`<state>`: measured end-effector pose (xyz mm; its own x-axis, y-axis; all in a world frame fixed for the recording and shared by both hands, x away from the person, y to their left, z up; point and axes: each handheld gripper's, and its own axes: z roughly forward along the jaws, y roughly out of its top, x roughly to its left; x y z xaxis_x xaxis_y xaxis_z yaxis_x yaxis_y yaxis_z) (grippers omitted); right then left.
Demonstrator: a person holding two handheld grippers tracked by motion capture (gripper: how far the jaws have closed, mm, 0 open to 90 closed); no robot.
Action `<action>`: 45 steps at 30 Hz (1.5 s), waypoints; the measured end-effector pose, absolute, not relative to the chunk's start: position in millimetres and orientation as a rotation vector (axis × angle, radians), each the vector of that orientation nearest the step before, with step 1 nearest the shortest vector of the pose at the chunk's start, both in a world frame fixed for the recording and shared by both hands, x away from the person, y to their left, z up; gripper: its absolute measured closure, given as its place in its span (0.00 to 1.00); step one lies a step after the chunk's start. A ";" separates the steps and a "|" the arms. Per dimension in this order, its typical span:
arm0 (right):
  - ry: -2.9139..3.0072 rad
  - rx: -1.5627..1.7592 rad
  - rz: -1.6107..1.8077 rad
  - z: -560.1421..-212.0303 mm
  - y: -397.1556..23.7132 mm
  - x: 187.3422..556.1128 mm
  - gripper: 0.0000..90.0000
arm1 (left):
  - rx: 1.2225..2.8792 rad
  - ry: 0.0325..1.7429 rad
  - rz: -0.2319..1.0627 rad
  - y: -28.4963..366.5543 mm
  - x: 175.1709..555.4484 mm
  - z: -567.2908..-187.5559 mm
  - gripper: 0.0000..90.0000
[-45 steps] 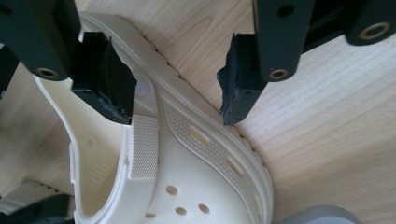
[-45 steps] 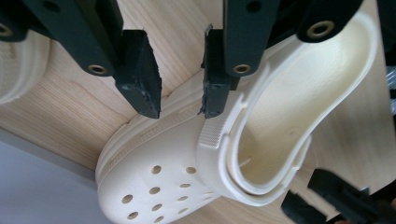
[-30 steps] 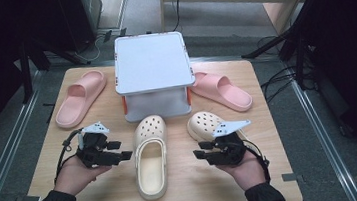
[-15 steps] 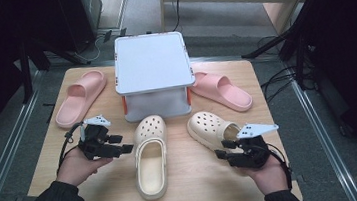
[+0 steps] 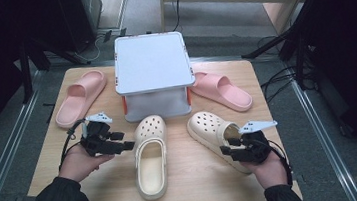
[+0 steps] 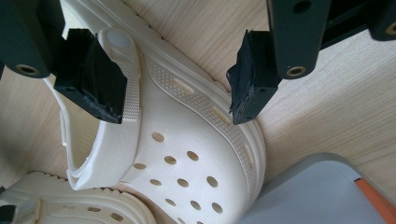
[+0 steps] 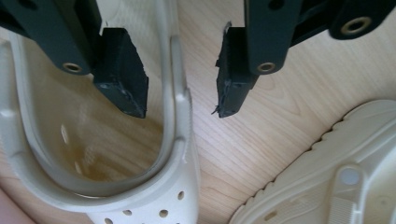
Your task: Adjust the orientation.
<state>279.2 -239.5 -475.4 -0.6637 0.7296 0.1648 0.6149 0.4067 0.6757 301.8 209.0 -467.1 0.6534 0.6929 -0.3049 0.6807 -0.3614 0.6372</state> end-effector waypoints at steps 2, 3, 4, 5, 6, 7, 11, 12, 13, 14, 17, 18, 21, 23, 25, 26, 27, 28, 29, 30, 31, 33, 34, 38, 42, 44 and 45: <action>2.526 1.199 1.068 -478.9 -235.6 284.2 0.67 | 2.101 1.063 0.020 209.1 301.7 -467.2 0.40; 2.542 1.196 1.044 -480.8 -233.4 286.2 0.70 | 2.101 1.066 0.021 209.0 301.5 -467.4 0.40; 2.555 1.188 1.029 -482.7 -231.2 288.6 0.73 | 2.103 1.066 0.019 209.1 301.2 -467.5 0.40; 2.563 1.185 1.017 -484.0 -229.6 290.6 0.78 | 2.103 1.066 0.020 209.0 300.9 -467.7 0.40; 2.571 1.187 1.014 -484.4 -227.9 292.4 0.83 | 2.103 1.066 0.020 209.0 300.9 -467.7 0.40; 2.564 1.190 1.009 -484.2 -226.9 293.9 0.85 | 2.102 1.067 0.023 209.0 300.2 -467.7 0.40; 2.545 1.213 1.017 -478.5 -222.8 296.9 0.87 | 2.100 1.061 0.025 210.3 299.7 -467.5 0.40; 2.528 1.217 1.035 -474.9 -221.6 296.7 0.87 | 2.102 1.059 0.030 210.8 299.6 -467.5 0.40; 2.514 1.230 1.064 -470.7 -220.7 296.3 0.87 | 2.103 1.060 0.031 211.1 299.3 -467.4 0.40; 2.502 1.240 1.087 -467.5 -219.9 296.1 0.87 | 2.100 1.062 0.032 211.3 299.0 -467.4 0.40; 2.472 1.243 1.133 -457.2 -211.1 293.2 0.87 | 2.092 1.066 0.038 212.0 298.5 -466.9 0.41; 2.470 1.235 1.122 -455.2 -206.2 292.0 0.87 | 2.090 1.065 0.039 212.2 298.3 -466.5 0.41; 2.480 1.211 1.103 -454.5 -190.6 289.6 0.87 | 2.089 1.058 0.041 212.3 297.8 -466.1 0.43; 2.490 1.211 1.090 -456.2 -180.6 289.1 0.87 | 2.087 1.052 0.041 212.0 297.4 -465.9 0.44; 2.495 1.206 1.076 -457.9 -174.6 288.9 0.87 | 2.087 1.052 0.041 211.7 297.3 -465.9 0.44; 2.498 1.198 1.042 -461.2 -165.6 287.7 0.87 | 2.092 1.049 0.041 211.4 297.2 -466.1 0.44; 2.498 1.198 1.042 -461.2 -165.6 287.7 0.87 | 2.092 1.049 0.041 211.4 297.2 -466.1 0.44; 2.492 1.184 1.002 -464.3 -158.6 285.9 0.87 | 2.094 1.047 0.039 211.2 297.2 -466.4 0.44; 2.490 1.182 0.999 -465.7 -156.6 285.5 0.87 | 2.094 1.044 0.038 211.1 297.1 -466.5 0.44; 2.492 1.187 0.998 -467.6 -154.7 285.0 0.87 | 2.096 1.043 0.038 210.9 297.1 -466.5 0.44; 2.493 1.191 1.001 -469.3 -152.8 284.4 0.87 | 2.097 1.042 0.036 210.8 297.2 -466.6 0.44; 2.500 1.192 0.992 -472.5 -148.0 282.8 0.87 | 2.100 1.043 0.037 210.3 297.1 -466.7 0.44; 2.506 1.193 0.994 -474.4 -145.1 282.3 0.87 | 2.098 1.044 0.035 210.0 296.8 -466.7 0.45; 2.514 1.208 1.012 -479.0 -137.4 282.5 0.86 | 2.096 1.057 0.010 210.0 297.0 -465.5 0.51; 2.519 1.233 1.034 -482.7 -129.1 283.0 0.82 | 2.090 1.044 0.002 210.1 297.3 -463.3 0.59; 2.519 1.209 1.064 -482.2 -127.9 283.3 0.79 | 2.092 1.041 -0.001 210.0 297.4 -463.4 0.63; 2.515 1.207 1.072 -480.9 -128.9 283.3 0.77 | 2.097 1.039 0.001 210.2 297.6 -463.4 0.65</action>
